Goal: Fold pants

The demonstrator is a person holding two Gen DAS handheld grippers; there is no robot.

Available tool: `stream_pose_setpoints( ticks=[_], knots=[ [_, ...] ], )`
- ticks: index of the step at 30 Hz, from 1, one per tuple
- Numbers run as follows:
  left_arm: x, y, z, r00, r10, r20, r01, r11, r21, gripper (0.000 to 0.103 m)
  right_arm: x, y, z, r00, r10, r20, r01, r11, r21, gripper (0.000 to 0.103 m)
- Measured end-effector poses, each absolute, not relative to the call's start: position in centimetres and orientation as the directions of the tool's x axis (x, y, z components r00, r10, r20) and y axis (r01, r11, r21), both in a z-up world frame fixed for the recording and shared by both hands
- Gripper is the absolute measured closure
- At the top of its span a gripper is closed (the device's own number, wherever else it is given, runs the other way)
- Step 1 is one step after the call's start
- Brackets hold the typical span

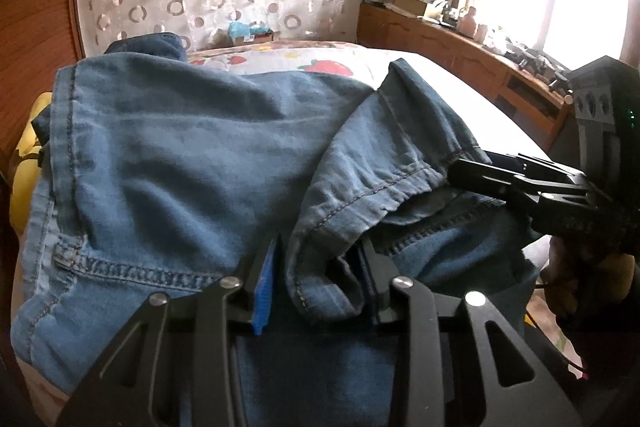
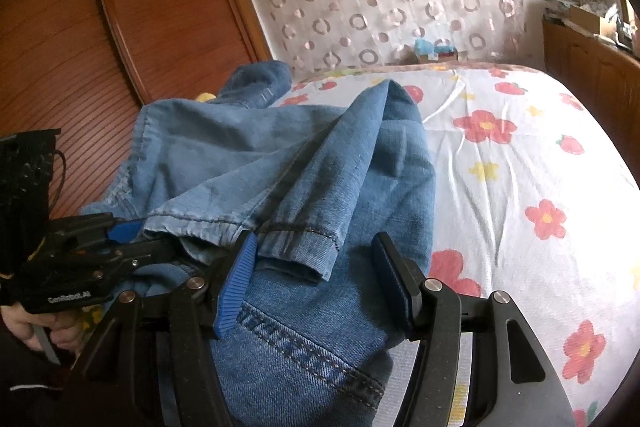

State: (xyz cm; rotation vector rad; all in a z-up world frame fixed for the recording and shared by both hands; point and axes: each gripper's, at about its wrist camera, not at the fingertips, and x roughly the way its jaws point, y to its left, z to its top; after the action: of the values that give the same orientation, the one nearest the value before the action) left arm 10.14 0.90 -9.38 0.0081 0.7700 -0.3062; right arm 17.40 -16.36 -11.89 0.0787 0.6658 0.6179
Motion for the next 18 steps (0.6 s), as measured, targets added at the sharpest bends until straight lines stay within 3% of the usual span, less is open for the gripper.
stream_pose_setpoints(
  ticks=[2,6,8,13,18],
  knots=[
    [10.2,0.9,-9.2,0.677,-0.279,-0.681,0.288,0.952,-0.105,0.08,17.4,-16.5,-11.5,0.609,0.571,-0.55,-0.523,0.811,0.262,0.052],
    [10.0,0.7,-8.3,0.688,-0.306,-0.658,0.326,0.941,-0.097,0.089,18.1,-16.1,-10.8,0.57,0.601,-0.56,-0.555,0.784,0.277,0.088],
    [9.6,0.7,-7.6,0.7,-0.311,-0.643,0.337,0.938,-0.086,0.092,18.1,-16.2,-10.5,0.57,0.604,-0.556,-0.56,0.781,0.275,0.095],
    [8.0,1.6,-4.3,0.743,-0.338,-0.578,0.349,0.932,-0.097,0.095,18.0,-16.3,-7.0,0.58,0.643,-0.5,-0.599,0.753,0.274,0.097],
    [6.0,3.5,-0.4,0.79,-0.355,-0.5,0.346,0.931,-0.115,0.095,17.4,-13.8,-0.7,0.588,0.672,-0.451,-0.681,0.712,0.172,0.098]
  ],
)
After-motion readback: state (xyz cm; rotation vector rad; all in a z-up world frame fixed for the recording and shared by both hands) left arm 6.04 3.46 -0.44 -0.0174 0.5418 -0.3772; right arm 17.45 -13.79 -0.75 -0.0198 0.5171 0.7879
